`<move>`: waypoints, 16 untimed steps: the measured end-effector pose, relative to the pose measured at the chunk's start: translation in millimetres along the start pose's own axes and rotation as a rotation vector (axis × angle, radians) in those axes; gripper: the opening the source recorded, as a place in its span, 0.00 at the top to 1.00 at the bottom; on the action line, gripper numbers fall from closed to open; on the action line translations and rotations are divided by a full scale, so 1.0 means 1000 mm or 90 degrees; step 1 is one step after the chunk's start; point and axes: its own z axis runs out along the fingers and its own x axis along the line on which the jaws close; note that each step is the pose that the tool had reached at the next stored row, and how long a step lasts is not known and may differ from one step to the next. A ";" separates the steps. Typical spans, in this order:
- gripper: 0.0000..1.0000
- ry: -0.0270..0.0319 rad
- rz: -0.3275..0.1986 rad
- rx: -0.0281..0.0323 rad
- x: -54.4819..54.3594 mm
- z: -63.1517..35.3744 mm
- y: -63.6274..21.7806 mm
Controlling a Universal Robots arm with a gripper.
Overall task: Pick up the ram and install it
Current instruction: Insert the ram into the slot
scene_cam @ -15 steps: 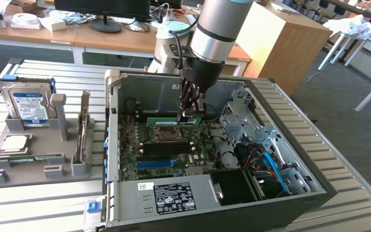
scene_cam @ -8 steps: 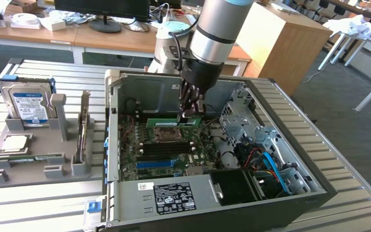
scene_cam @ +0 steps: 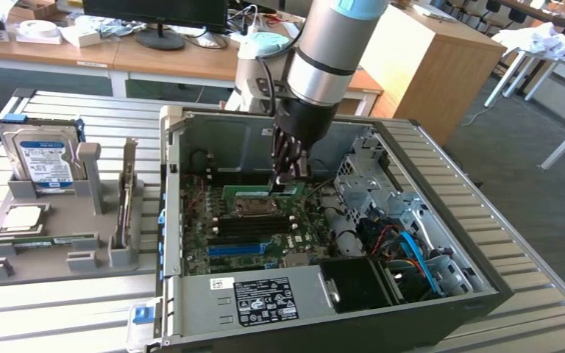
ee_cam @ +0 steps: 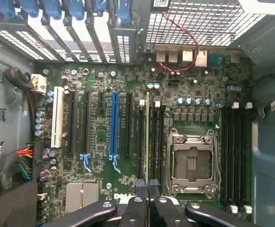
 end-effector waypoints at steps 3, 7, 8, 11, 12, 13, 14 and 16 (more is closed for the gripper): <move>0.88 0.0001 0.000 0.0000 0.000 0.0046 -0.0003; 0.88 0.0000 0.000 0.0000 0.000 0.0106 -0.0007; 0.88 0.0000 0.000 -0.0001 0.000 0.0121 -0.0008; 0.88 0.0000 0.000 0.0000 0.000 0.0163 -0.0010; 0.88 0.0000 0.000 0.0000 0.000 0.0172 -0.0011; 0.88 0.0001 0.000 0.0000 0.000 0.0180 -0.0012; 0.88 0.0000 0.000 0.0000 0.000 0.0188 -0.0012; 0.88 0.0001 0.000 0.0000 0.001 0.0206 -0.0013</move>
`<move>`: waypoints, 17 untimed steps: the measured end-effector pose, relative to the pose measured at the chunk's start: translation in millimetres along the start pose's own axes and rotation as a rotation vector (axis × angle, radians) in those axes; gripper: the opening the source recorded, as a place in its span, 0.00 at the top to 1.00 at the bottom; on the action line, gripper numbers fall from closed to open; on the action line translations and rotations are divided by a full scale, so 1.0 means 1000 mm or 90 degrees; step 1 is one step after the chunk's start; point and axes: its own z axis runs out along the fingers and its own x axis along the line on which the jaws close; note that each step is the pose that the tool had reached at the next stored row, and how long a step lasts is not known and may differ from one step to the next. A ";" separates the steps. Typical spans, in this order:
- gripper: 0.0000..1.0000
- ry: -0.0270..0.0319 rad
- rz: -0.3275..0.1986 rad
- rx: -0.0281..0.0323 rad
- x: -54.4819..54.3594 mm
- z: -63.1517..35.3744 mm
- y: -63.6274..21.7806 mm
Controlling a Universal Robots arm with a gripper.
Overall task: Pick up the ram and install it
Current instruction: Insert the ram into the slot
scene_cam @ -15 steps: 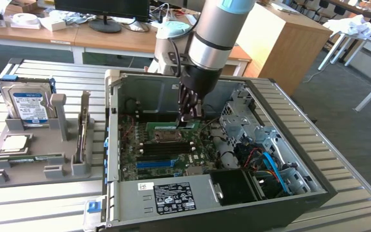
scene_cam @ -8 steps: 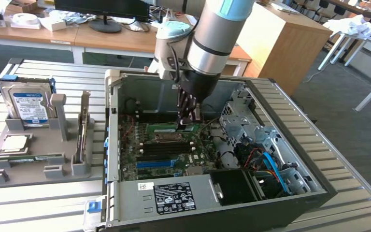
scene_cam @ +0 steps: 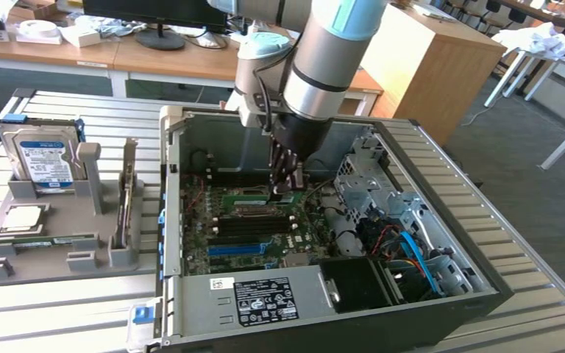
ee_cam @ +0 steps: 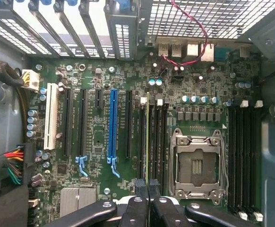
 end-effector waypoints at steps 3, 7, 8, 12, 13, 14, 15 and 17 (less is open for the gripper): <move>0.88 0.0000 0.000 0.0001 0.000 0.0033 -0.0002; 0.88 0.0000 0.000 0.0005 0.000 0.0069 -0.0005; 0.88 0.0000 0.000 0.0007 0.000 0.0076 -0.0005; 0.88 0.0002 -0.001 0.0014 0.000 0.0081 -0.0005; 0.88 0.0001 0.000 0.0014 0.000 0.0082 -0.0005; 0.88 0.0001 0.000 0.0020 0.000 0.0082 -0.0004; 0.88 0.0000 0.000 0.0030 0.000 0.0083 -0.0003; 0.88 -0.0001 -0.001 0.0056 0.000 0.0084 -0.0001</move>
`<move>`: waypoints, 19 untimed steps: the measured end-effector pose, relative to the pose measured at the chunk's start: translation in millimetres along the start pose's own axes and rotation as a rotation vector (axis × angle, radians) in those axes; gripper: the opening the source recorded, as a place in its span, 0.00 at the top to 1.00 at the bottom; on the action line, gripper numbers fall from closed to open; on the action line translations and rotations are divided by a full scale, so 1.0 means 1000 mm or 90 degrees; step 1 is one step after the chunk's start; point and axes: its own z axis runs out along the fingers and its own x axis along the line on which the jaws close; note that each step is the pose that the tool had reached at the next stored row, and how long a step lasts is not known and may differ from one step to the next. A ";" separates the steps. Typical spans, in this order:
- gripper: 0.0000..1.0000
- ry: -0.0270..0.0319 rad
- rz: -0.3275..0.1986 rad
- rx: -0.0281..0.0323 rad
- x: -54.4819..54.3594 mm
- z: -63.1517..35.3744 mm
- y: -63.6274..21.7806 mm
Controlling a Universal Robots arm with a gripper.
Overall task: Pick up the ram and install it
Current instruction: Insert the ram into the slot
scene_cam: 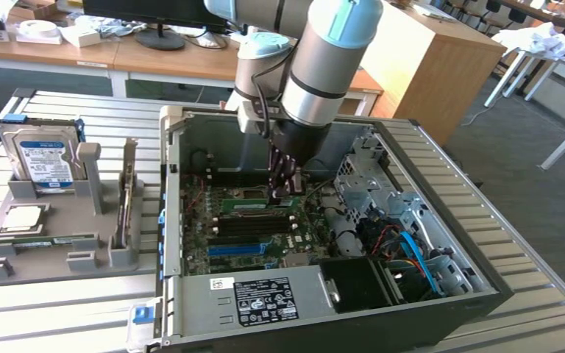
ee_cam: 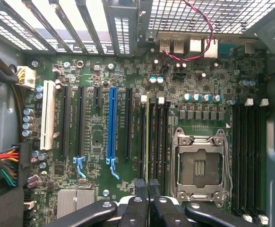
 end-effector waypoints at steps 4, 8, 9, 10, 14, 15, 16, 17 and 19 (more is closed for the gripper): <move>0.88 0.0001 0.000 0.0008 0.000 -0.0001 0.0001; 0.88 0.0003 0.000 0.0069 0.000 0.0000 0.0006; 0.88 0.0003 0.000 0.0070 0.000 0.0000 0.0006; 0.88 0.0003 -0.001 0.0070 0.000 0.0000 0.0006; 0.88 0.0004 0.000 0.0070 0.001 -0.0001 0.0008; 0.88 0.0003 0.000 0.0070 0.001 -0.0001 0.0008; 0.88 0.0003 0.000 0.0070 0.002 0.0000 0.0007; 0.88 0.0003 0.000 0.0070 0.002 -0.0001 0.0007; 0.88 0.0003 0.000 0.0070 0.003 0.0000 0.0008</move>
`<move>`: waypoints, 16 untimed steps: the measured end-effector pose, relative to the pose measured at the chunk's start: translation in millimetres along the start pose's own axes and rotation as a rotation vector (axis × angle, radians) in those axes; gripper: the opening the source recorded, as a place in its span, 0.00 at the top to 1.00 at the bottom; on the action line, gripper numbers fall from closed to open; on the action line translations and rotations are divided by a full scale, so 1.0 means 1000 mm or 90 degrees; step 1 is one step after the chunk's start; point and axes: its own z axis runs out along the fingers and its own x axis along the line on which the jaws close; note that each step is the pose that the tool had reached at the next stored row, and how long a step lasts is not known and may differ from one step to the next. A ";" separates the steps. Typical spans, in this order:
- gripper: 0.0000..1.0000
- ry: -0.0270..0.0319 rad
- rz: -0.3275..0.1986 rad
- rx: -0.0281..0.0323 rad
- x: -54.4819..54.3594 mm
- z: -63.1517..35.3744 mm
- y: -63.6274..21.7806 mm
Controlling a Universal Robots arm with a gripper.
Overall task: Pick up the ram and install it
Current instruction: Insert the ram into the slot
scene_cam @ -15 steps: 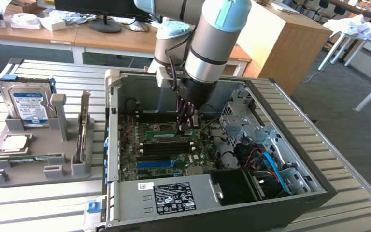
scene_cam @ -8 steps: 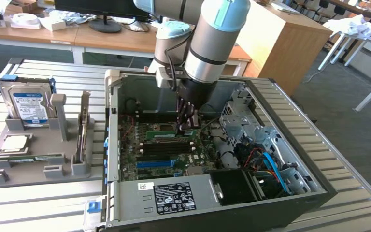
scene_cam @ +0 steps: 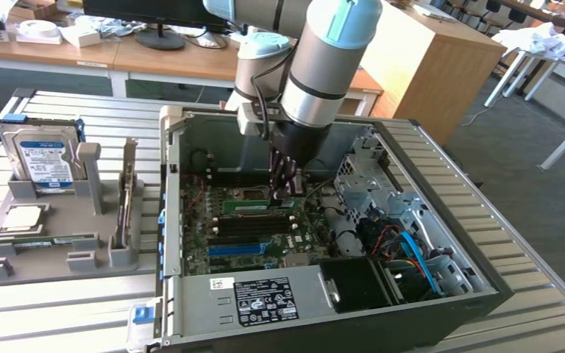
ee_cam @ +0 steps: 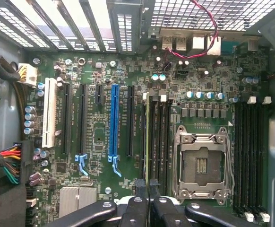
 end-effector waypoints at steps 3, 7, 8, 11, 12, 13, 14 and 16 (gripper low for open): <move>0.88 0.0000 0.000 0.0000 0.000 0.0000 -0.0001; 0.88 0.0000 0.000 0.0000 0.000 0.0025 -0.0002; 0.88 0.0000 0.000 0.0000 0.000 0.0034 -0.0002; 0.88 0.0000 0.000 0.0000 0.000 0.0061 -0.0003; 0.88 0.0000 0.000 0.0000 0.000 0.0070 -0.0004; 0.88 0.0000 0.000 0.0000 0.000 0.0078 -0.0004; 0.88 0.0000 0.000 0.0000 0.000 0.0089 -0.0005; 0.88 0.0000 0.000 0.0000 0.000 0.0114 -0.0006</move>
